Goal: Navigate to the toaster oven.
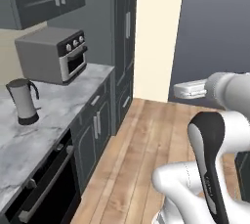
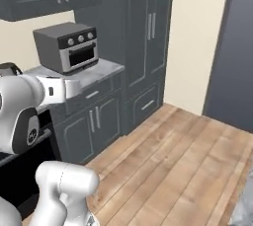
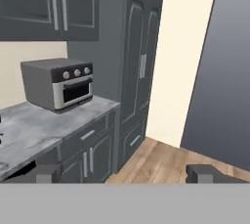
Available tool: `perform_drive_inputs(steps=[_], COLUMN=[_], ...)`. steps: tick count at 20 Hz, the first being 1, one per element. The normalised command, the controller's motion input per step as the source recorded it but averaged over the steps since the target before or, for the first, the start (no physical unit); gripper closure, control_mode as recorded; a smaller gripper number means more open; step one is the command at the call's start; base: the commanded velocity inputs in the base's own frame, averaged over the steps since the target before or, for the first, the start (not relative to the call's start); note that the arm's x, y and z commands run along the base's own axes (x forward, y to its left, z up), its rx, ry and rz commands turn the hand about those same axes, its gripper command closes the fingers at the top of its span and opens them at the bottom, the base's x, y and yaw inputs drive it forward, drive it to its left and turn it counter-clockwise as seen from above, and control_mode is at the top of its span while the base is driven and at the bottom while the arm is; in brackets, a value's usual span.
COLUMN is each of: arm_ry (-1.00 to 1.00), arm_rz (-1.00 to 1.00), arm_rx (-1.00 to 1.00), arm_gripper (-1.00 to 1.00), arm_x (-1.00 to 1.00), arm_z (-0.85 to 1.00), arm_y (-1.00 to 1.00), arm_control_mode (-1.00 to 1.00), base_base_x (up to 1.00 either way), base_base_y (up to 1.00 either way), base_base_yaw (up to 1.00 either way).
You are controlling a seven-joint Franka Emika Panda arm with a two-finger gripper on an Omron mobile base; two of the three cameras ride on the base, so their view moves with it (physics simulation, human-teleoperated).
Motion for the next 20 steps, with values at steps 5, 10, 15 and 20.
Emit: perform_drive_inputs(steps=[5, 10, 15, 20], arm_ry=[0.0, 0.0, 0.0, 0.0], arm_rz=[0.0, 0.0, 0.0, 0.0], arm_rx=[0.0, 0.0, 0.0, 0.0], arm_gripper=[-1.0, -1.0, -1.0, -1.0], arm_x=[0.0, 0.0, 0.0, 0.0], arm_z=[0.0, 0.0, 0.0, 0.0], arm_y=[0.0, 0.0, 0.0, 0.0], arm_control_mode=[1.0, 1.0, 1.0, 1.0], base_base_x=[1.0, 1.0, 0.88, 0.3], base_base_y=[-0.02, -0.1, -0.22, -0.83], base_base_yaw=[0.59, 0.74, 0.83, 0.63])
